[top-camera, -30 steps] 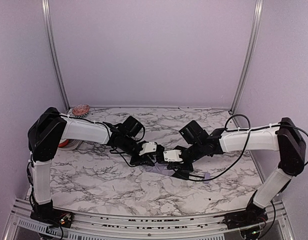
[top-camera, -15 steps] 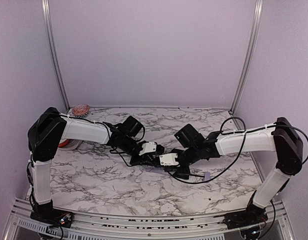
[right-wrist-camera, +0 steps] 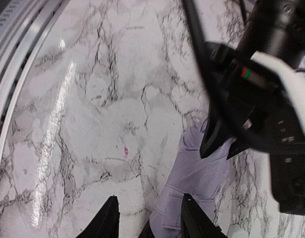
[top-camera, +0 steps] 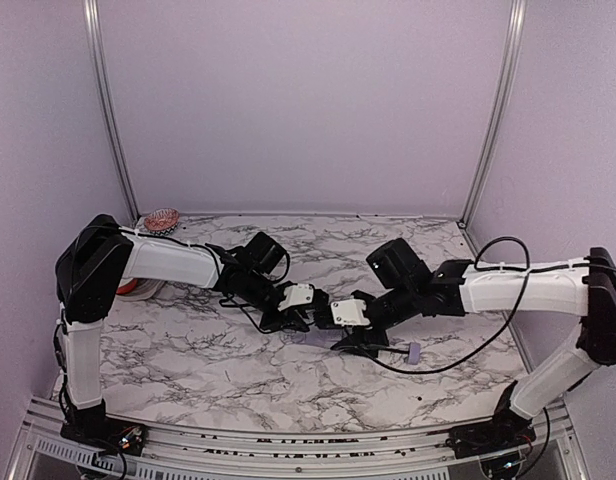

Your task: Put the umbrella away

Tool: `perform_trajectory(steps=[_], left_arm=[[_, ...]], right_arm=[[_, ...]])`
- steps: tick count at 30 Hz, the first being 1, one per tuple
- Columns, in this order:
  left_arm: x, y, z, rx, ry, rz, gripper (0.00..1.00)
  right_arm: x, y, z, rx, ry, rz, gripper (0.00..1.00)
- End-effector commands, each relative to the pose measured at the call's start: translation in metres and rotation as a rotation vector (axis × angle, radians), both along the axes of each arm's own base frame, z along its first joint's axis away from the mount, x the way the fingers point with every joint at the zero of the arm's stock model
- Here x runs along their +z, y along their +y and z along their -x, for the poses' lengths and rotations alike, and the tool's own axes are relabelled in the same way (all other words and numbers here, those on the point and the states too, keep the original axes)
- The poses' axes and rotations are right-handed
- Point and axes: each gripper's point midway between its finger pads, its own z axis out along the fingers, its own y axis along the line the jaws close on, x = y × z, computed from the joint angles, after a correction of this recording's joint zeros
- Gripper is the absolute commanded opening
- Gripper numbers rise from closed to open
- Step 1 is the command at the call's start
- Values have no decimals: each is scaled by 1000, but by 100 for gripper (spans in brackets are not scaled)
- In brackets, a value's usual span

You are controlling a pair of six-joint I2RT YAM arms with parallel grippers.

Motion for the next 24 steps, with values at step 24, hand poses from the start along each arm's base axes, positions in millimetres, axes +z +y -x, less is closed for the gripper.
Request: perform_trajectory(steps=[24], left_arm=[[-54,51,18,77,97,-254,21]], right_arm=[[-2,-13,-74,-380,416,-125,55]])
